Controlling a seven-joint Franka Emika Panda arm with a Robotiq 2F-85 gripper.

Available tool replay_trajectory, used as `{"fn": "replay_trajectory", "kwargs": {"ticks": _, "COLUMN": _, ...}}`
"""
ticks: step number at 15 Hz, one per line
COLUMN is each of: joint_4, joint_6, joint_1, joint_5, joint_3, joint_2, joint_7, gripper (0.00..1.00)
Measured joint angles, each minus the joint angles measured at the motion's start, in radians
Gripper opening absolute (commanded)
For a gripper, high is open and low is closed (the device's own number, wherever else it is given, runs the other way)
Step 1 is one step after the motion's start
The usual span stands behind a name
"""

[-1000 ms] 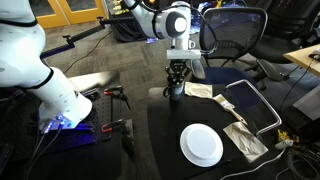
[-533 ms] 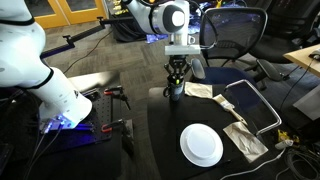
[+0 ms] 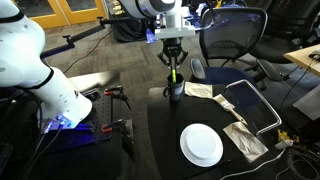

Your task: Remove the marker from the cup and put it on the table, then move the cup to the right and put the marker in the cup

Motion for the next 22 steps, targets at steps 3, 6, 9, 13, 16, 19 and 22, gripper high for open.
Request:
{"fn": "replay_trajectory", "kwargs": {"ticks": 3, "joint_4": -0.031, "joint_6": -0.035, "joint_1": 0.016, "joint_5": 0.036, "joint_3": 0.004, "joint_2": -0.108, "joint_7": 0.0, "gripper": 0.03}}
{"fn": "replay_trajectory", "kwargs": {"ticks": 6, "joint_4": -0.062, "joint_6": -0.055, "joint_1": 0.026, "joint_5": 0.067, "joint_3": 0.004, "joint_2": -0.217, "joint_7": 0.0, "gripper": 0.03}}
{"fn": "replay_trajectory", "kwargs": {"ticks": 9, "joint_4": -0.097, "joint_6": -0.06, "joint_1": 0.026, "joint_5": 0.096, "joint_3": -0.001, "joint_2": -0.319, "joint_7": 0.002, "gripper": 0.03}}
{"fn": "replay_trajectory", "kwargs": {"ticks": 13, "joint_4": -0.144, "joint_6": -0.06, "joint_1": 0.024, "joint_5": 0.116, "joint_3": -0.021, "joint_2": -0.431, "joint_7": 0.092, "gripper": 0.03}}
{"fn": "replay_trajectory", "kwargs": {"ticks": 16, "joint_4": -0.16, "joint_6": -0.059, "joint_1": 0.022, "joint_5": 0.135, "joint_3": -0.041, "joint_2": -0.456, "joint_7": 0.206, "gripper": 0.03}}
{"fn": "replay_trajectory", "kwargs": {"ticks": 19, "joint_4": -0.16, "joint_6": -0.039, "joint_1": 0.015, "joint_5": 0.145, "joint_3": -0.055, "joint_2": -0.426, "joint_7": 0.342, "gripper": 0.03}}
{"fn": "replay_trajectory", "kwargs": {"ticks": 22, "joint_4": -0.148, "joint_6": 0.035, "joint_1": -0.004, "joint_5": 0.143, "joint_3": -0.055, "joint_2": -0.356, "joint_7": 0.513, "gripper": 0.03}}
